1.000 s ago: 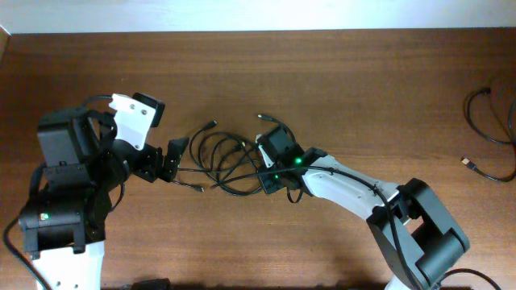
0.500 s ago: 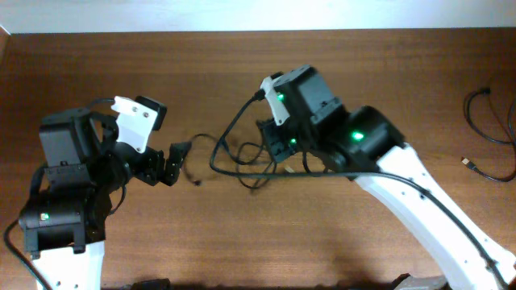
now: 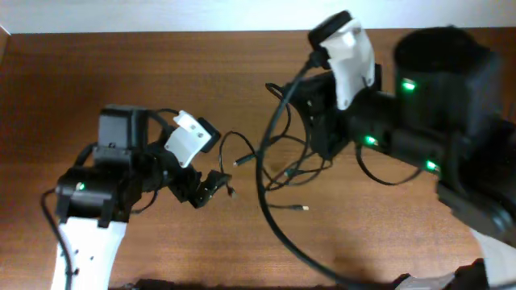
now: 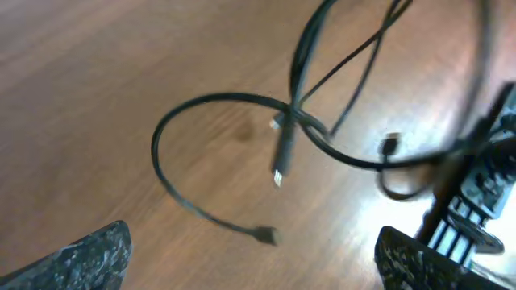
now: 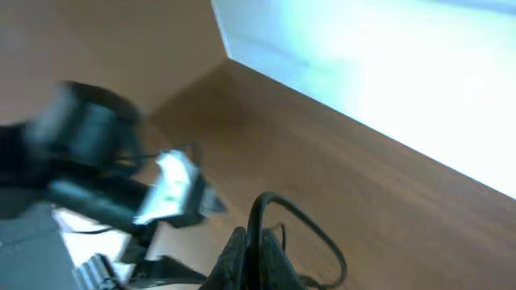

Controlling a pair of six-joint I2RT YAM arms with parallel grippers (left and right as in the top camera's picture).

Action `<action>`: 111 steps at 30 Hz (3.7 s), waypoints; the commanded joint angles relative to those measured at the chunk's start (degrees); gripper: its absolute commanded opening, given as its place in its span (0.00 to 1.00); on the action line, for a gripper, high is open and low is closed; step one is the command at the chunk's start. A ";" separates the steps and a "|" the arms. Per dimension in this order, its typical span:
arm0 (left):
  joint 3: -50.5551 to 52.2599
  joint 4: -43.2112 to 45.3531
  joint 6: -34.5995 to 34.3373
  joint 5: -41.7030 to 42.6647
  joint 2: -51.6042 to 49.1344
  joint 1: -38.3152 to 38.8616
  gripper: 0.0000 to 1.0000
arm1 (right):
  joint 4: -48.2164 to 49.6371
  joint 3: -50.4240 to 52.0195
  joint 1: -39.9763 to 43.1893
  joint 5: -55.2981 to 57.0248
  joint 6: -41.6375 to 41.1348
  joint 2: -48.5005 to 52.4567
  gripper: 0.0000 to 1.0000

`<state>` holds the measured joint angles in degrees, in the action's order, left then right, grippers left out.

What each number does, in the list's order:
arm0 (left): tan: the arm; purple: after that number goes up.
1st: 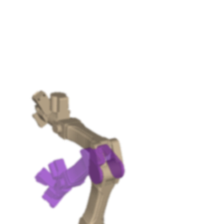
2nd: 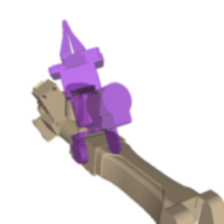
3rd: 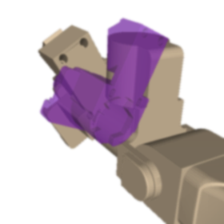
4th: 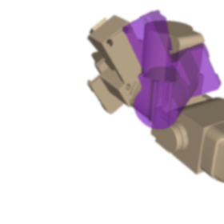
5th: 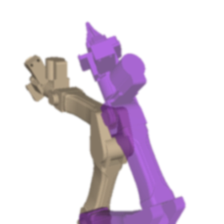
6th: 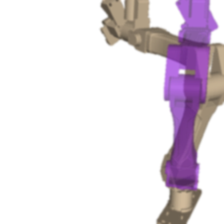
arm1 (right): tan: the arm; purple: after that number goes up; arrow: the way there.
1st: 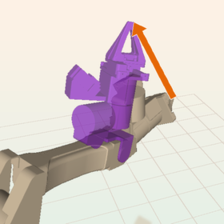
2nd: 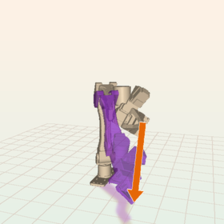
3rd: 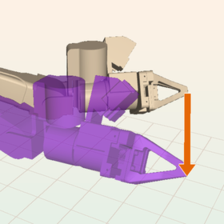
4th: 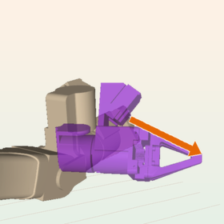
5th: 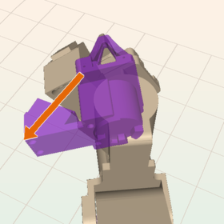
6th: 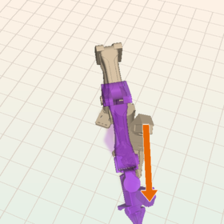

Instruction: Untangle cables

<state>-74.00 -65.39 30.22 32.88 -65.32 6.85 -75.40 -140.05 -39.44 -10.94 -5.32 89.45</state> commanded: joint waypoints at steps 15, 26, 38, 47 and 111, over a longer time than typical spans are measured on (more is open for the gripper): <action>-0.11 8.35 11.04 1.73 -2.78 6.86 0.98 | -21.92 4.57 -0.28 43.10 -35.54 -3.19 0.62; -0.11 0.85 6.14 -13.25 17.73 6.86 0.97 | -1.44 62.71 -0.37 33.81 -62.71 -3.61 0.69; -0.09 -2.45 4.90 -14.67 21.79 6.88 0.95 | 22.73 86.66 -13.42 27.74 -88.06 -3.61 0.04; -0.09 -2.89 4.92 -12.74 21.79 6.88 0.94 | 57.37 70.01 13.09 2.10 -17.20 -3.61 0.04; 13.51 2.71 4.96 9.42 -1.03 6.88 0.94 | 111.43 61.18 46.14 -76.43 -89.46 -34.62 0.04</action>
<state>-61.78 -65.30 35.51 36.07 -58.52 13.72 35.70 -78.02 7.07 -87.88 -94.98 55.11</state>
